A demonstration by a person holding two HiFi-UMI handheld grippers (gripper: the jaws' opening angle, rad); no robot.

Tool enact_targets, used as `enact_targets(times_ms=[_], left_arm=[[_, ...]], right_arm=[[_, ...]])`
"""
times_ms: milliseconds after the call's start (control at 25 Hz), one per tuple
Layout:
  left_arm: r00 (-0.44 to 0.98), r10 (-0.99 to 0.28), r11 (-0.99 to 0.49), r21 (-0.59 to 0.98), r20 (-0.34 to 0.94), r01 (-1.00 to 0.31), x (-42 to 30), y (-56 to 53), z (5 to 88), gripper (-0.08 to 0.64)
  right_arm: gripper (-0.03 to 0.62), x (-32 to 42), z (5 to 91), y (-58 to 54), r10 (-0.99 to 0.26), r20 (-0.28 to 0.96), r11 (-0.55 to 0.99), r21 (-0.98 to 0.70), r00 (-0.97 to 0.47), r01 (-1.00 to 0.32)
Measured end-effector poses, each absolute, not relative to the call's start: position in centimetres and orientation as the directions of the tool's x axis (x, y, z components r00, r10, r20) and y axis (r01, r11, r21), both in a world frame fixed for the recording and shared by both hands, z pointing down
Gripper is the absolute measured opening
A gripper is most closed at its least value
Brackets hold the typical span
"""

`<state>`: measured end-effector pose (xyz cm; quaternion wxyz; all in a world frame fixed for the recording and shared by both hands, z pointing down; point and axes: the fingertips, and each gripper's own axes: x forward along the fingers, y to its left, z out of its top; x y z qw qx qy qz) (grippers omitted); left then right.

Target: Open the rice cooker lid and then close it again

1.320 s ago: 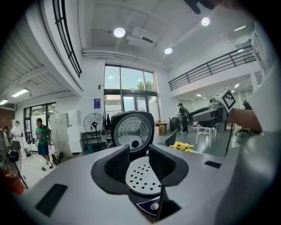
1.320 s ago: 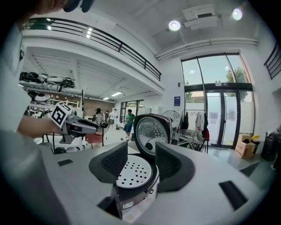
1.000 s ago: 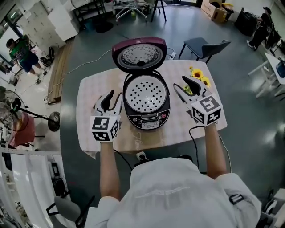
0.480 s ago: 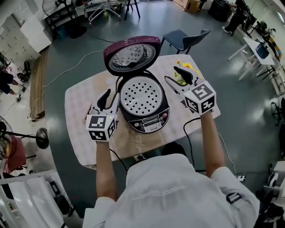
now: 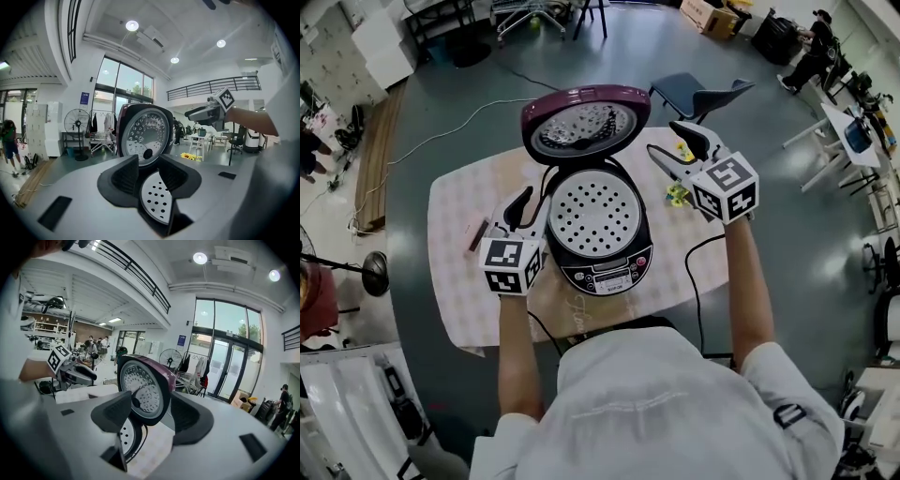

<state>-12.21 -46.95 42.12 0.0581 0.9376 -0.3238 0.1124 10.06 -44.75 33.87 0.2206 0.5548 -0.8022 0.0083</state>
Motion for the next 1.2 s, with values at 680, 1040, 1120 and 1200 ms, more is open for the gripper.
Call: enact_targets(times_ms=[680, 1040, 1120, 1200], left_arm=[[0.685, -0.656, -0.704, 0.070, 0.317, -0.707, -12.3, -47.9, 45.3, 0.147], [0.684, -0.657, -0.700, 0.080, 0.318, -0.710, -12.6, -47.4, 45.2, 0.147], [0.682, -0.659, -0.699, 0.078, 0.316, -0.711, -13.0, -47.3, 44.9, 0.147], [0.681, -0.661, -0.698, 0.075, 0.317, -0.712, -13.5, -47.1, 44.7, 0.147]], right_arm=[[0.275, 10.2, 34.8, -53.6, -0.821, 0.403, 0.524, 0.251, -0.404, -0.814], [0.240, 10.2, 34.8, -53.7, -0.832, 0.398, 0.512, 0.280, -0.387, -0.812], [0.239, 10.2, 34.8, -53.5, -0.836, 0.401, 0.505, 0.293, -0.376, -0.812], [0.239, 10.2, 34.7, -53.2, -0.839, 0.400, 0.499, 0.295, -0.369, -0.815]])
